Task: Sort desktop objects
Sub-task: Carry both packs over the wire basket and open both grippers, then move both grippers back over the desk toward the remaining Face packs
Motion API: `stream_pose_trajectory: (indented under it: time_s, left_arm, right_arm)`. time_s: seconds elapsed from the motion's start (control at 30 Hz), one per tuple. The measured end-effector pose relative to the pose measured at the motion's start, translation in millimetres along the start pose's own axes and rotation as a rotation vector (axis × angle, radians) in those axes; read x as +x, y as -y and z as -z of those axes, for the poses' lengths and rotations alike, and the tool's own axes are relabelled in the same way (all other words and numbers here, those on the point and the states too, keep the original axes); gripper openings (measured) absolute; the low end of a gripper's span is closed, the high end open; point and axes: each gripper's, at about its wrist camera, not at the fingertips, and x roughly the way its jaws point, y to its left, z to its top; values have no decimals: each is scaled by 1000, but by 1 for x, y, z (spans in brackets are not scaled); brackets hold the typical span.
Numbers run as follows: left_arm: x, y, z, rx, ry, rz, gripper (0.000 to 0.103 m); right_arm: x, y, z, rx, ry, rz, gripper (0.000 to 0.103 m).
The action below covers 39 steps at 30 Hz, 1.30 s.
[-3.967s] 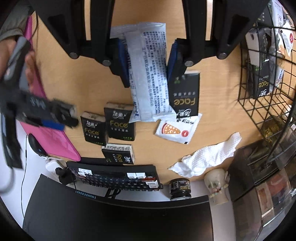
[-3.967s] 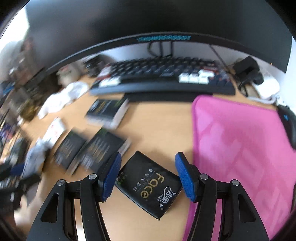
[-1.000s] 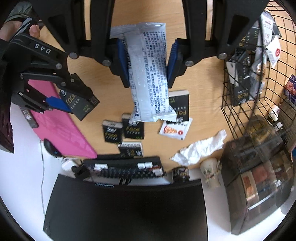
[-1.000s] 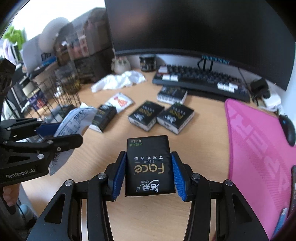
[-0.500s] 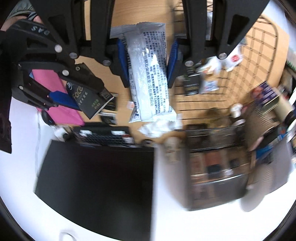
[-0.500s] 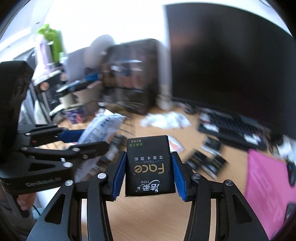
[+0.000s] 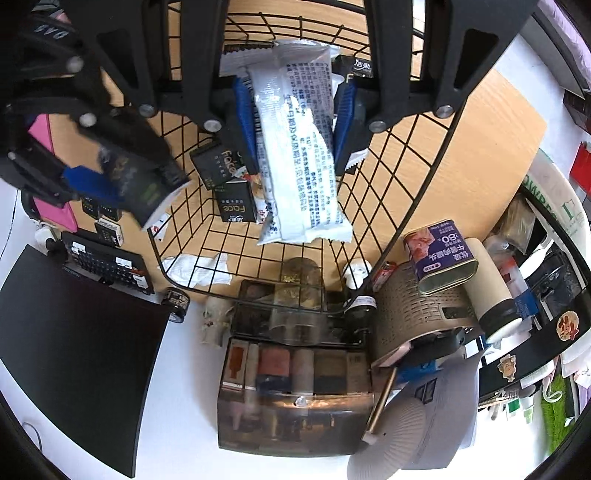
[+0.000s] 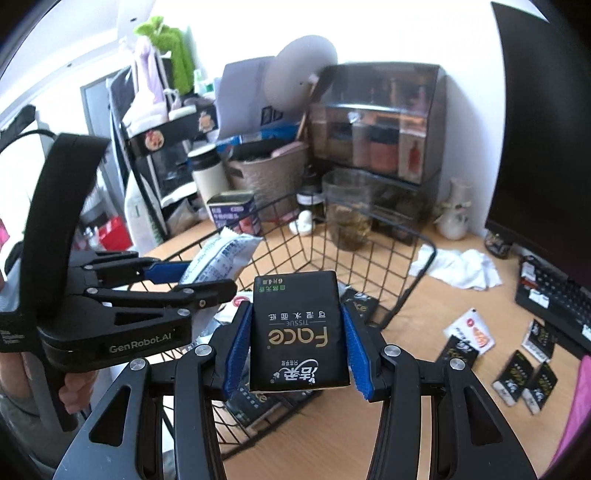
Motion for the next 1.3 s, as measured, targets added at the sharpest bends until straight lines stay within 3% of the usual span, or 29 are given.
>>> stream_pose_trajectory:
  time_s: [0.03, 0.1, 0.17, 0.37, 0.53, 0.67, 0.83, 1.07, 1.3]
  left_arm:
    - [-1, 1, 1, 5, 5, -2, 45]
    - [1, 2, 0, 20, 13, -18, 71]
    - [-2, 0, -1, 8, 34, -40, 76]
    - [-9, 8, -1, 12, 52, -8, 77]
    - [-29, 30, -2, 34, 90, 77, 77]
    - [-44, 69, -1, 96, 114, 131, 77]
    - [-44, 136, 2, 211, 101, 226, 77]
    - [20, 206, 3, 270, -8, 271, 77]
    - [88, 225, 3, 260, -92, 197, 77]
  right_arm:
    - [3, -1, 0, 2, -2, 0, 48]
    - [6, -1, 0, 6, 7, 10, 49]
    - [5, 2, -1, 17, 20, 25, 57]
    - [-8, 15, 2, 40, 35, 30, 58]
    - [-45, 44, 11, 67, 75, 81, 58]
    - [-89, 87, 26, 132, 110, 186, 58]
    - [-118, 131, 59, 195, 83, 271, 58]
    - [-126, 184, 98, 258, 27, 325, 58]
    - [-101, 243, 128, 332, -53, 349, 58]
